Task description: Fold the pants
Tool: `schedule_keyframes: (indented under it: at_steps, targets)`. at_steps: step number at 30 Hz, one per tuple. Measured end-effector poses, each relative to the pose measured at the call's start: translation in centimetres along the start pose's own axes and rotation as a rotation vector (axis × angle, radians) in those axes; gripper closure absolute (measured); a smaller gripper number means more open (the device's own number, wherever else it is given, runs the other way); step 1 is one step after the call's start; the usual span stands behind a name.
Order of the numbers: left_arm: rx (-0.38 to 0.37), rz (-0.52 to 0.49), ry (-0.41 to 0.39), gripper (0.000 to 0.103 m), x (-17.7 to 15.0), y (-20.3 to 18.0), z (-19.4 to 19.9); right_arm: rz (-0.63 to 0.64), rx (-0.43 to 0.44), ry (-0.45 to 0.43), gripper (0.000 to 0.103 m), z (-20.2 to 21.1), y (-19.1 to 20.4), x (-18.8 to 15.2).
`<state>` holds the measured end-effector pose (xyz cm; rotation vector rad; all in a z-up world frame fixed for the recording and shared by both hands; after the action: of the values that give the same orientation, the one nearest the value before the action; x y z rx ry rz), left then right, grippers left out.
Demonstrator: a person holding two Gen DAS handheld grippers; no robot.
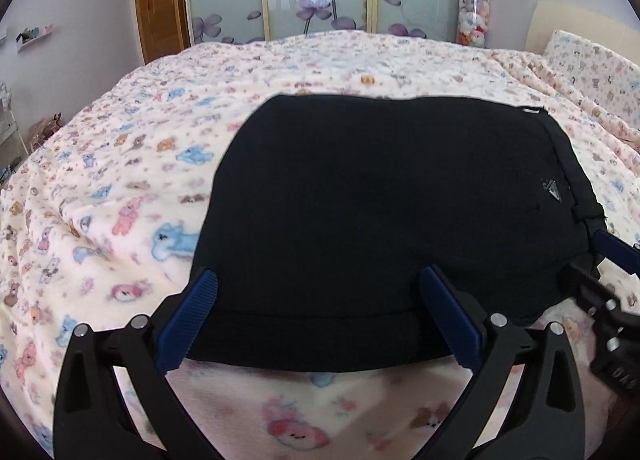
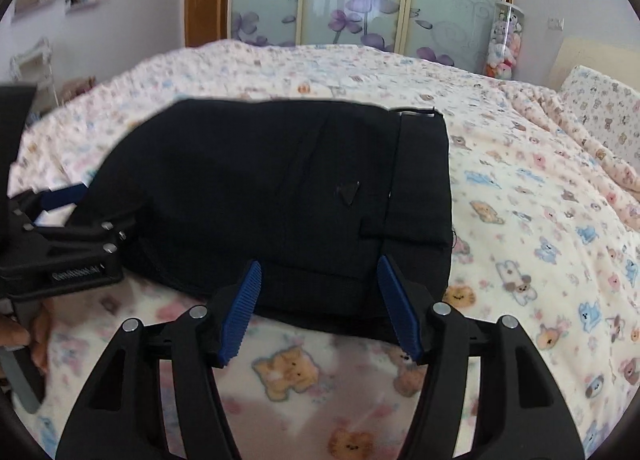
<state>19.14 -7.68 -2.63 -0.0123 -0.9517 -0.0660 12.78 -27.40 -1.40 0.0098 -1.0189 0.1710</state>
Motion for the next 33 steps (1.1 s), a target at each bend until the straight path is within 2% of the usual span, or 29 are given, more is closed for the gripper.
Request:
schedule_keyframes:
  at_steps: [2,5,9,11,14,17,22,25,28,30,31,33]
  targets:
    - [-0.004,0.009,0.004,0.002,-0.1,0.1,-0.3,0.023,-0.023,0.000,0.040,-0.2,0.3,-0.1]
    - [-0.009,0.015,-0.002,0.002,-0.1,0.2,-0.1,0.005,-0.007,-0.015,0.040,0.3,0.0,0.1]
    - [-0.033,0.028,-0.105,0.002,0.2,0.6,3.4,-0.067,0.027,-0.091,0.040,3.5,-0.6,1.2]
    - [-0.047,0.022,-0.124,0.002,0.0,0.5,4.3,-0.048,0.026,-0.096,0.040,4.1,0.0,1.5]
    - [-0.027,-0.026,-0.059,0.002,-0.5,-0.3,3.1,-0.005,-0.008,-0.037,0.040,2.6,1.4,0.9]
    - [-0.043,-0.012,-0.004,0.002,-1.1,-0.2,1.6,-0.012,-0.021,0.064,0.039,-0.1,1.6,-1.0]
    - [-0.040,-0.014,0.003,0.002,-1.5,-0.3,1.1,-0.019,-0.021,0.062,0.038,-0.4,1.6,-1.4]
    - [-0.034,0.005,-0.026,0.002,-1.5,0.0,2.4,-0.042,0.005,0.034,0.038,0.5,1.2,-0.9]
    - [-0.022,0.039,-0.071,0.002,-1.3,1.4,4.7,-0.090,0.011,-0.001,0.019,2.6,0.6,-0.4]
    - [-0.016,0.039,-0.094,0.002,-1.5,2.0,6.4,-0.118,0.024,-0.035,0.017,4.5,0.6,-0.2]
    - [-0.006,0.029,-0.106,0.002,-1.8,2.3,7.1,-0.122,0.024,-0.044,0.012,5.1,0.6,-0.1]
    - [0.015,0.002,-0.129,0.002,-2.6,2.6,8.7,-0.136,0.025,-0.072,0.008,6.7,1.0,-0.5]
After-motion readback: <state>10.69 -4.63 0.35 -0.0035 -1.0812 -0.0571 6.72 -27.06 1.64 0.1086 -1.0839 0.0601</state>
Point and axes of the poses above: each gripper's, at about its wrist camera, not at the fingertips, and z roughly against the way its jaws point, y to its left, x to its top, the point moved 3 cm from there along -z, roughly the way its jaws point, and after that the axes turned 8 degrees about -y, right-handed, at the moved point
